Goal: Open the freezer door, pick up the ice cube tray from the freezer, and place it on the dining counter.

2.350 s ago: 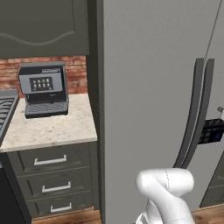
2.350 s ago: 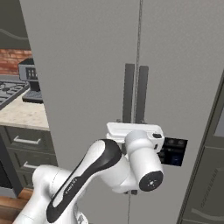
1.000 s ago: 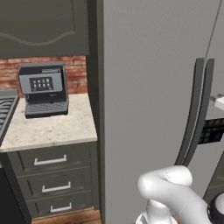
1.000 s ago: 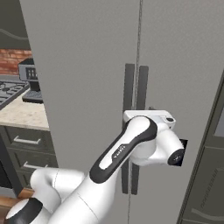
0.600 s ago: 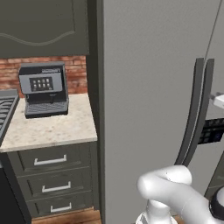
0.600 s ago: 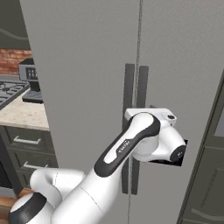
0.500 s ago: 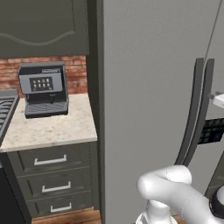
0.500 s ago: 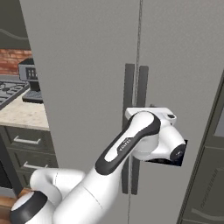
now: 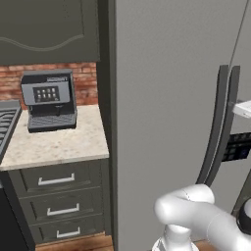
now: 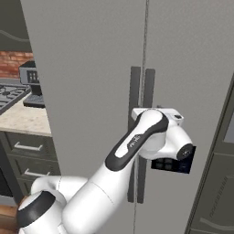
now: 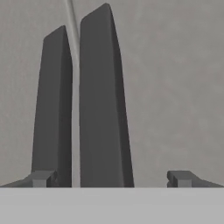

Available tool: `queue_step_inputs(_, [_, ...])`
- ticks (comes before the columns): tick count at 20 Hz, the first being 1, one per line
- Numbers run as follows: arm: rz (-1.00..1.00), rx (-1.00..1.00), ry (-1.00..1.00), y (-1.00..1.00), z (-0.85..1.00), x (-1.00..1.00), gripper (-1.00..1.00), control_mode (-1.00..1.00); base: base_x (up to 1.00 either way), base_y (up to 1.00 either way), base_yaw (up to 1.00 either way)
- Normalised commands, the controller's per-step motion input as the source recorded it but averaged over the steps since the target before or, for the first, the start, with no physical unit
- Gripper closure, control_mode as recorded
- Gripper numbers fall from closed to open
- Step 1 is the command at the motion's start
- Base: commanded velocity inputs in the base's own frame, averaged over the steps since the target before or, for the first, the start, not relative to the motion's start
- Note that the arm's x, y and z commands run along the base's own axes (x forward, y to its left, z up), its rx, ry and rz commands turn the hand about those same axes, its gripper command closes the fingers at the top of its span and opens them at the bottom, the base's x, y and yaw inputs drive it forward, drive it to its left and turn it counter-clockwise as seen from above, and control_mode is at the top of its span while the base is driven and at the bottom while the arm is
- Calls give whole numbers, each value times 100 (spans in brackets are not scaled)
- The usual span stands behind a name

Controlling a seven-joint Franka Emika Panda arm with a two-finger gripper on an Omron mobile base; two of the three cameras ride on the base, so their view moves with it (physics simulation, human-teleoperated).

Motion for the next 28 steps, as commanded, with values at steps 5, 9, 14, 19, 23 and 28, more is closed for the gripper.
queue_step_inputs(5, [0, 0, 0, 0, 0, 22, -100, -100, 0, 0, 0])
queue_step_inputs(9, [0, 0, 0, 0, 0, 24, -100, -100, 0, 0, 0])
queue_step_inputs(14, [0, 0, 0, 0, 0, 23, -100, -100, 0, 0, 0])
queue_step_inputs(19, [0, 0, 0, 1, 0, 10, 100, -100, 0, 0, 0])
queue_step_inputs(23, [0, 0, 0, 0, 0, 0, 100, -100, 0, 0, 0])
queue_step_inputs(28, [0, 0, 0, 0, 0, 0, 100, -100, 0, 0, 0])
